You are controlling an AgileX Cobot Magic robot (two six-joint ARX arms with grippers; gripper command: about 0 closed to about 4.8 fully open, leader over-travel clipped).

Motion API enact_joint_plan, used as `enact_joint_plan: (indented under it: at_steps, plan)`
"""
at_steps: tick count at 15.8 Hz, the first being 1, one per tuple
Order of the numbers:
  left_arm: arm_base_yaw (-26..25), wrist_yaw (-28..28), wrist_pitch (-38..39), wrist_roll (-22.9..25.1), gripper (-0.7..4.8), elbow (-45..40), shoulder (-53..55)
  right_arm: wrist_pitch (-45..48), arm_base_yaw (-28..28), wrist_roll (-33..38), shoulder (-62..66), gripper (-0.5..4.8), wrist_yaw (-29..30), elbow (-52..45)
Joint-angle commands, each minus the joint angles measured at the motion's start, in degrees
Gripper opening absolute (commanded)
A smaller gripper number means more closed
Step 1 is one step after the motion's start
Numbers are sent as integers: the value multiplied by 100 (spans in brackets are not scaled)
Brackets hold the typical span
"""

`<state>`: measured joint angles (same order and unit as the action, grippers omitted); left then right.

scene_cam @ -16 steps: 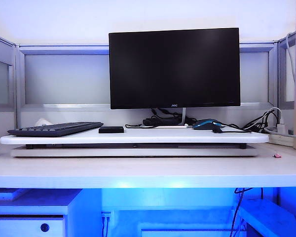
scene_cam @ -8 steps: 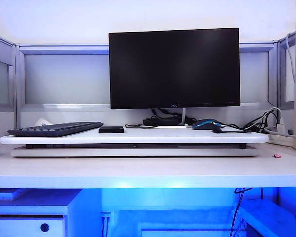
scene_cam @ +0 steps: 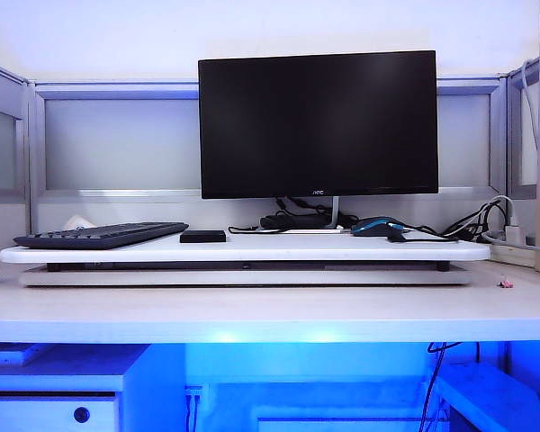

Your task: Unplug the data cable of the portable hard drive.

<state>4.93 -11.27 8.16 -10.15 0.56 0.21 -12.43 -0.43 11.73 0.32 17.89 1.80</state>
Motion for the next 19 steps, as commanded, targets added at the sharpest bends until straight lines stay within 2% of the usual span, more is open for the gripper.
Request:
enact_joint_plan:
  at_steps: [1, 2, 3, 4, 5, 19]
  plan:
    - [0, 13, 118, 35, 273, -17, 2, -22, 4, -278, -20, 322, -494, -24]
    - [-2, 20, 118, 68, 273, -17, 2, -35, 7, -273, -20, 11, -748, -22]
    - [0, 70, 120, 68, 273, -17, 2, -37, 7, -273, -20, -6, -752, -22]
    - [-2, 140, 129, 70, 210, -17, 2, -37, 4, -273, -20, -6, -785, -22]
    - [0, 138, 129, 72, -2, -17, 2, -37, 4, -273, -22, -6, -785, -22]
    - [0, 116, 120, 70, -6, -17, 2, -39, 2, -273, -22, -6, -750, -20]
